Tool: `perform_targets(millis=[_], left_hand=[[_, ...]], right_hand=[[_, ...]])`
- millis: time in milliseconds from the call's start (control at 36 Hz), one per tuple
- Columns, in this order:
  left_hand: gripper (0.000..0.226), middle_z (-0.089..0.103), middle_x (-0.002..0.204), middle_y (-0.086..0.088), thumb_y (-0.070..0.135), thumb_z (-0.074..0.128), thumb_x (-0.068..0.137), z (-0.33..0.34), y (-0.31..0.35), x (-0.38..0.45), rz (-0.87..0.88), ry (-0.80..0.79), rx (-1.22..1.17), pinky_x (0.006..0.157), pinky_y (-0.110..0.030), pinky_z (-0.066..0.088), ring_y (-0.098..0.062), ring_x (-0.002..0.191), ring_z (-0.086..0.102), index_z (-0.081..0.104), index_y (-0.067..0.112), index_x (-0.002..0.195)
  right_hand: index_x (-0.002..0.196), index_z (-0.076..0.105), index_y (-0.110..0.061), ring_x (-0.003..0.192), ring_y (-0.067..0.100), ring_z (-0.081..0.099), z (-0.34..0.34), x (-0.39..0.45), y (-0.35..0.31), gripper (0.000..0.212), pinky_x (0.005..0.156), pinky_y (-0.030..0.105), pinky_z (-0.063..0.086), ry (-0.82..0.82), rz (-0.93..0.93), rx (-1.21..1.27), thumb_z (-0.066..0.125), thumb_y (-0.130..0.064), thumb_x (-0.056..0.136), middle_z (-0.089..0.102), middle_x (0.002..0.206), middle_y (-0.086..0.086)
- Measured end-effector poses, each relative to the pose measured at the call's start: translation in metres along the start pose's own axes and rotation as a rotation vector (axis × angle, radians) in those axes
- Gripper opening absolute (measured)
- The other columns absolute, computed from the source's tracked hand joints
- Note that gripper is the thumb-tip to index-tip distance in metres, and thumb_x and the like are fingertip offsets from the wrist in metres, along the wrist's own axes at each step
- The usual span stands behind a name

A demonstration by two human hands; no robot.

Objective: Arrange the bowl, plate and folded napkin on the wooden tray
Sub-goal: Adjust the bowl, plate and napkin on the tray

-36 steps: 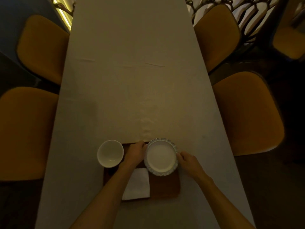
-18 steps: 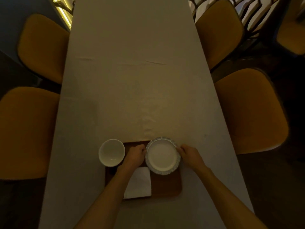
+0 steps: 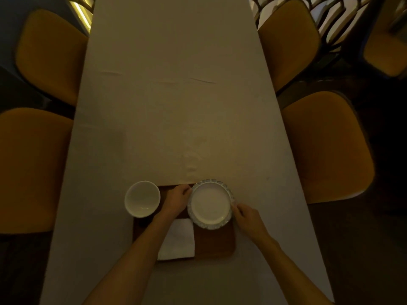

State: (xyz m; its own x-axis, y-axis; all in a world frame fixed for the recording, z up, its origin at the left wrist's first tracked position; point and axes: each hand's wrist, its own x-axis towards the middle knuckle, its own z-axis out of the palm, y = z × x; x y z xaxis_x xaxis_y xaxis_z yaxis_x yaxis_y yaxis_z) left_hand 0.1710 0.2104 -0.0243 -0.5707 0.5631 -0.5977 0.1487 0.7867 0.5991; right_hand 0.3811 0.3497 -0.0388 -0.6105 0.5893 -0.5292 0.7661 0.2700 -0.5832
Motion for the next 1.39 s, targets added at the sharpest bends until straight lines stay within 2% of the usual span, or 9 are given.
perform_targets(millis=[139,361,556,694,833,917,1111,1306,1389], left_hand=[[0.026,0.068,0.091,-0.013,0.024,0.047,0.098,-0.001,-0.002,-0.003,-0.008,0.008,0.05,0.069,-0.032,0.041,-0.022,0.078,0.058,0.065,0.005,0.094],[0.028,0.046,0.065,0.002,0.023,0.046,0.098,0.006,-0.007,-0.016,-0.068,0.001,0.078,0.065,-0.034,0.036,-0.02,0.071,0.05,0.048,0.011,0.072],[0.031,0.055,0.086,-0.017,0.024,0.038,0.101,0.006,-0.005,-0.024,-0.095,-0.069,0.081,0.07,-0.037,0.038,-0.035,0.089,0.055,0.049,0.007,0.078],[0.043,0.038,0.061,-0.003,0.022,0.04,0.1,0.003,-0.001,-0.026,-0.089,-0.049,0.097,0.064,-0.035,0.031,-0.017,0.059,0.038,0.034,0.015,0.058],[0.021,0.052,0.075,-0.003,0.026,0.049,0.097,0.004,-0.013,-0.039,-0.097,0.07,-0.045,0.057,-0.03,0.037,-0.022,0.071,0.053,0.051,0.006,0.09],[0.02,0.051,0.07,0.0,0.025,0.05,0.097,0.003,-0.027,-0.055,-0.081,0.149,-0.105,0.057,-0.031,0.037,-0.018,0.067,0.052,0.05,0.011,0.083],[0.015,0.061,0.089,-0.002,0.029,0.055,0.094,0.0,-0.06,-0.091,-0.178,0.285,-0.208,0.072,-0.032,0.044,-0.019,0.084,0.058,0.056,0.014,0.09],[0.029,0.064,0.094,-0.014,0.034,0.055,0.094,-0.001,-0.079,-0.109,-0.227,0.303,-0.141,0.072,-0.039,0.05,-0.029,0.084,0.063,0.051,0.006,0.099],[0.032,0.065,0.095,-0.018,0.037,0.053,0.095,0.0,-0.08,-0.108,-0.252,0.286,-0.08,0.076,-0.043,0.052,-0.033,0.086,0.063,0.052,0.004,0.095]], right_hand=[[0.069,0.043,-0.032,0.069,0.014,0.052,-0.002,0.008,-0.001,0.033,0.061,0.033,0.036,-0.035,-0.04,-0.044,0.044,-0.034,0.101,0.046,0.064,-0.011],[0.066,0.041,-0.022,0.059,0.014,0.046,-0.013,0.02,-0.01,0.039,0.053,0.032,0.03,-0.01,-0.029,-0.071,0.044,-0.037,0.101,0.042,0.059,-0.004],[0.06,0.037,-0.021,0.056,0.015,0.043,-0.018,0.024,-0.022,0.046,0.053,0.033,0.027,-0.007,0.042,-0.13,0.041,-0.044,0.1,0.04,0.058,-0.001],[0.059,0.044,-0.023,0.064,0.02,0.053,-0.013,0.018,-0.024,0.052,0.049,0.03,0.031,0.025,0.132,-0.105,0.035,-0.056,0.097,0.049,0.061,-0.003],[0.065,0.047,-0.02,0.074,0.02,0.053,-0.01,0.007,-0.022,0.046,0.063,0.034,0.035,0.047,0.13,0.028,0.037,-0.047,0.1,0.054,0.071,0.002],[0.062,0.04,-0.02,0.068,0.018,0.048,-0.01,-0.005,-0.025,0.04,0.055,0.034,0.033,0.062,0.08,0.024,0.042,-0.035,0.099,0.047,0.062,-0.001],[0.073,0.054,-0.004,0.059,0.016,0.046,0.01,-0.032,-0.046,0.034,0.056,0.032,0.033,-0.017,-0.018,0.063,0.052,-0.027,0.097,0.05,0.064,0.006],[0.072,0.06,-0.007,0.062,0.019,0.056,0.059,-0.047,-0.063,0.039,0.057,0.033,0.037,-0.129,-0.003,0.009,0.045,-0.033,0.097,0.064,0.071,0.012],[0.062,0.053,-0.012,0.056,0.012,0.052,0.075,-0.053,-0.061,0.044,0.053,0.032,0.036,-0.145,0.032,-0.065,0.046,-0.041,0.095,0.059,0.062,0.003]])
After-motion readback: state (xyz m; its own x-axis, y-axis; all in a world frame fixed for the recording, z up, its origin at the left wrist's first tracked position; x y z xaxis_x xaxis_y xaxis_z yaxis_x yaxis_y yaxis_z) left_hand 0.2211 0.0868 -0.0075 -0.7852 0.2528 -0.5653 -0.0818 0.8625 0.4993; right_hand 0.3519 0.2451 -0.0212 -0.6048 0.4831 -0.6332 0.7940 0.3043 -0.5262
